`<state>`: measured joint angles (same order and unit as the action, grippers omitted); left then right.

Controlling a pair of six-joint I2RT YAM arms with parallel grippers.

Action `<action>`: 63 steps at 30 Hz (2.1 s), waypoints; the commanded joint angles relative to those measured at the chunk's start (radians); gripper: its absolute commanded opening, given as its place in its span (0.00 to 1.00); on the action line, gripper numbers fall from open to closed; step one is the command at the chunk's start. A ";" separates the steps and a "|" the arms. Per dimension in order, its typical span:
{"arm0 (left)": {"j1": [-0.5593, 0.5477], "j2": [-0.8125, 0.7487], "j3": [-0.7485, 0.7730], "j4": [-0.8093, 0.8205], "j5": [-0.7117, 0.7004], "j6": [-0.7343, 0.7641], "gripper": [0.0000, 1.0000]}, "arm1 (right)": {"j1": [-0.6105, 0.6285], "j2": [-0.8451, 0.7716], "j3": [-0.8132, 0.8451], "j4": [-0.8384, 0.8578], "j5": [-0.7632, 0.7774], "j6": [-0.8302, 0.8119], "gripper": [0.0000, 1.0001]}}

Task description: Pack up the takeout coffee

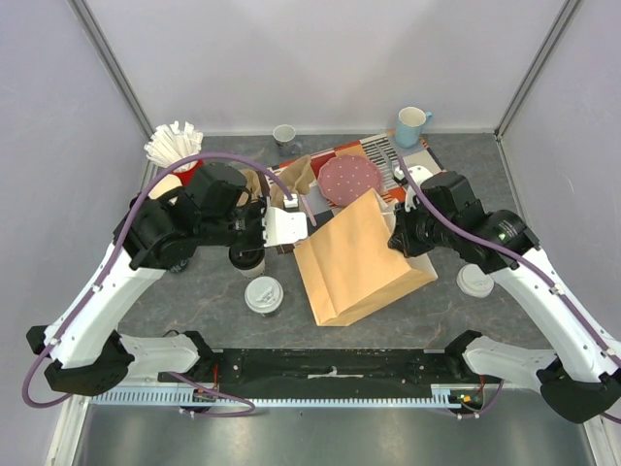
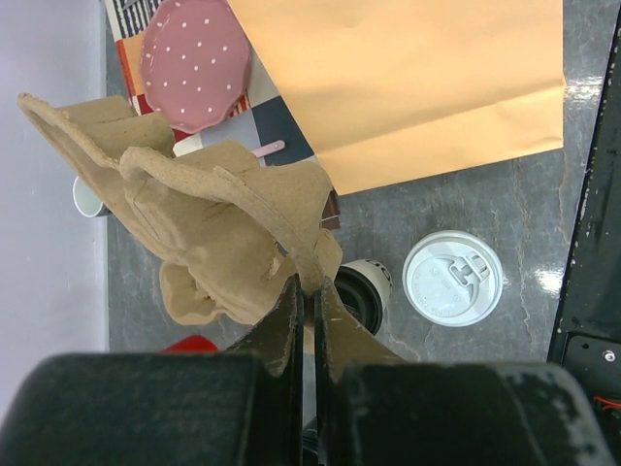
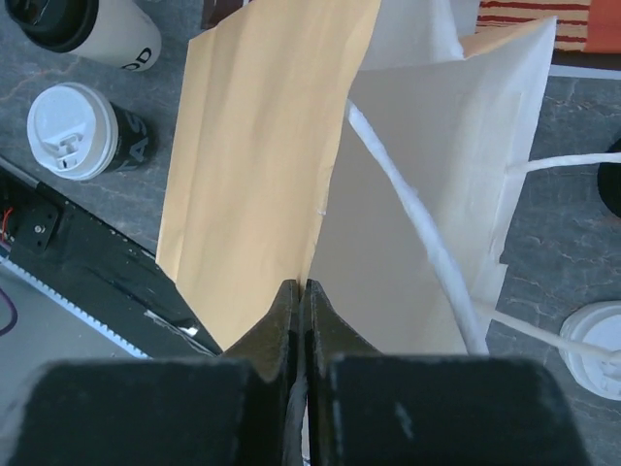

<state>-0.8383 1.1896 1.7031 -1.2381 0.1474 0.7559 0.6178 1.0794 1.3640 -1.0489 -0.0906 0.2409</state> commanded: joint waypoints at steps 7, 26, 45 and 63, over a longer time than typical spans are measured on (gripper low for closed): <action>-0.007 -0.022 0.018 0.060 -0.085 -0.032 0.02 | 0.003 0.096 0.317 -0.235 0.313 0.012 0.00; -0.007 -0.016 0.027 0.062 -0.121 -0.023 0.02 | 0.319 0.191 0.184 -0.300 0.327 0.265 0.14; -0.005 -0.021 0.038 0.048 -0.121 -0.010 0.02 | 0.336 0.287 0.471 -0.399 0.402 0.181 0.98; -0.007 -0.012 0.052 0.049 -0.111 -0.016 0.02 | 0.332 0.304 0.314 -0.232 0.298 0.121 0.98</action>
<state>-0.8394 1.1854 1.7084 -1.2171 0.0315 0.7490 0.9516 1.3544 1.5856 -1.3174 0.1978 0.4149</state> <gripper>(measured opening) 0.045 0.982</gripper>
